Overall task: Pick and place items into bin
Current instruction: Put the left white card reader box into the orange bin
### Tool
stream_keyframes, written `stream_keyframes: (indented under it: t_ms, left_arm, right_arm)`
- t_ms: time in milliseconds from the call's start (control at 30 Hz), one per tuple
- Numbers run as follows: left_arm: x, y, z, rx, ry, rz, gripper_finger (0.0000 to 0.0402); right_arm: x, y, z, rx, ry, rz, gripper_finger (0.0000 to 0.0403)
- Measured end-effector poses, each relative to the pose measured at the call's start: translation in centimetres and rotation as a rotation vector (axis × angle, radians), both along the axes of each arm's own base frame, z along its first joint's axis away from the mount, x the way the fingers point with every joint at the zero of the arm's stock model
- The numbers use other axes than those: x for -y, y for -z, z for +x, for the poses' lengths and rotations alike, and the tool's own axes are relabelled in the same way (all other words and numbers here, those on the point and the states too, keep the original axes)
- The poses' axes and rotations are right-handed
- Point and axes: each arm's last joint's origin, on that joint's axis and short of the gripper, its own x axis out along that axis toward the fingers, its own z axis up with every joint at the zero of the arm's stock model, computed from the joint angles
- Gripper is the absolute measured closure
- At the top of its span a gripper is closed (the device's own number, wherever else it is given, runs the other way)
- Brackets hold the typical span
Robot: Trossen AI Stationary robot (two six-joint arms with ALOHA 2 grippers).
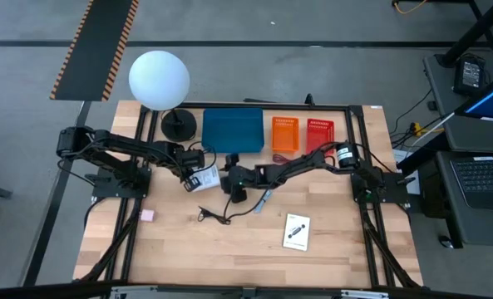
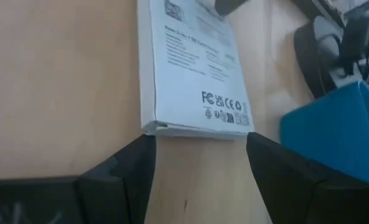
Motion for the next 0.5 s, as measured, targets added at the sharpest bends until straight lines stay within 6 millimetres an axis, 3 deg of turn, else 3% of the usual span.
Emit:
stream_keyframes:
  t_ms: [500]
  left_arm:
    - [0.04,-0.01,0.10,0.012,0.003,-0.012,0.0400]
  right_arm:
    - [-0.72,-0.37,0.26,0.037,-0.057,-0.026,0.0172]
